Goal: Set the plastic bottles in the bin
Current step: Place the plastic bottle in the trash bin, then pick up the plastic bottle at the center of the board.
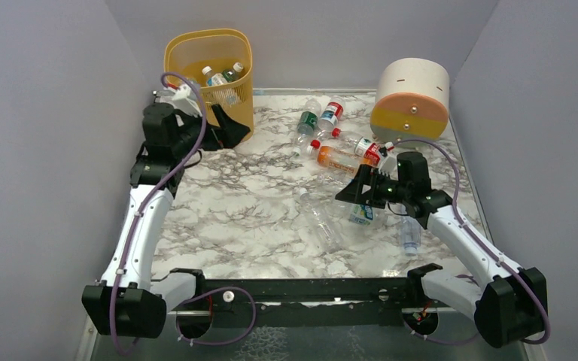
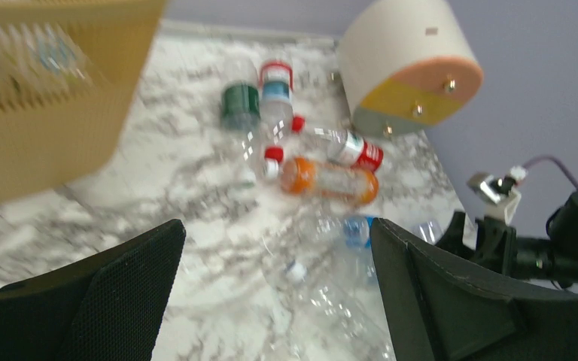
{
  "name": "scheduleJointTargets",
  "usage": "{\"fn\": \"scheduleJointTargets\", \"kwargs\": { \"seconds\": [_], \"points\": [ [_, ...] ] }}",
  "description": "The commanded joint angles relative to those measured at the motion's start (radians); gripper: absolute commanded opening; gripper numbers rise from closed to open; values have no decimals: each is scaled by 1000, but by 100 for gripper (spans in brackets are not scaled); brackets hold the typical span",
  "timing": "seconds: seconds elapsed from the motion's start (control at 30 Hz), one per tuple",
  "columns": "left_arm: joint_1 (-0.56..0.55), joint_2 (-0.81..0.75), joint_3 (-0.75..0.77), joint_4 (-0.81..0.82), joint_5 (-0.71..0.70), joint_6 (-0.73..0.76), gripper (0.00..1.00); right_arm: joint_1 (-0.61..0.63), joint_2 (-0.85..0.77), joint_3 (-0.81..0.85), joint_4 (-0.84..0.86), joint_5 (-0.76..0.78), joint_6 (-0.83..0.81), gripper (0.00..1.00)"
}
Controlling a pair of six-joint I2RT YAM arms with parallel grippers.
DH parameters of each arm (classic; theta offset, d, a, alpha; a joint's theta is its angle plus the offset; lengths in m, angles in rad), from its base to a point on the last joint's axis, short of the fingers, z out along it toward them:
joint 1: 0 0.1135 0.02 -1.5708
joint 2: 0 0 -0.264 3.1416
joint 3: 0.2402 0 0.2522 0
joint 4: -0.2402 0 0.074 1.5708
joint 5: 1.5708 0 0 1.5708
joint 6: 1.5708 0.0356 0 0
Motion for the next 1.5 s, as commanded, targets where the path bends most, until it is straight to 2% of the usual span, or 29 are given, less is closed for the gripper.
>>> {"fn": "scheduleJointTargets", "kwargs": {
  "seconds": [0.0, 0.07, 0.13, 0.43, 0.6, 1.47],
  "points": [
    [-173, -12, -125, -12, -30, -36, 99, 4, 31, 38, 21, 4, -28, 99],
    [-282, 6, -178, 20, -72, -51, 99, 4, 45, 51, 14, 17, -35, 99],
    [-342, 11, -221, 45, -121, -51, 99, 4, 58, 67, 2, 27, -40, 100],
    [-498, 28, -411, 165, -154, -97, 99, 4, 85, 111, -57, 75, -65, 100],
    [-573, 47, -460, 243, -173, -138, 99, 4, 124, 106, -69, 87, -73, 100],
    [-600, 170, -411, 287, -192, -109, 99, 4, 203, 45, -2, 119, -102, 100]
  ]
}}
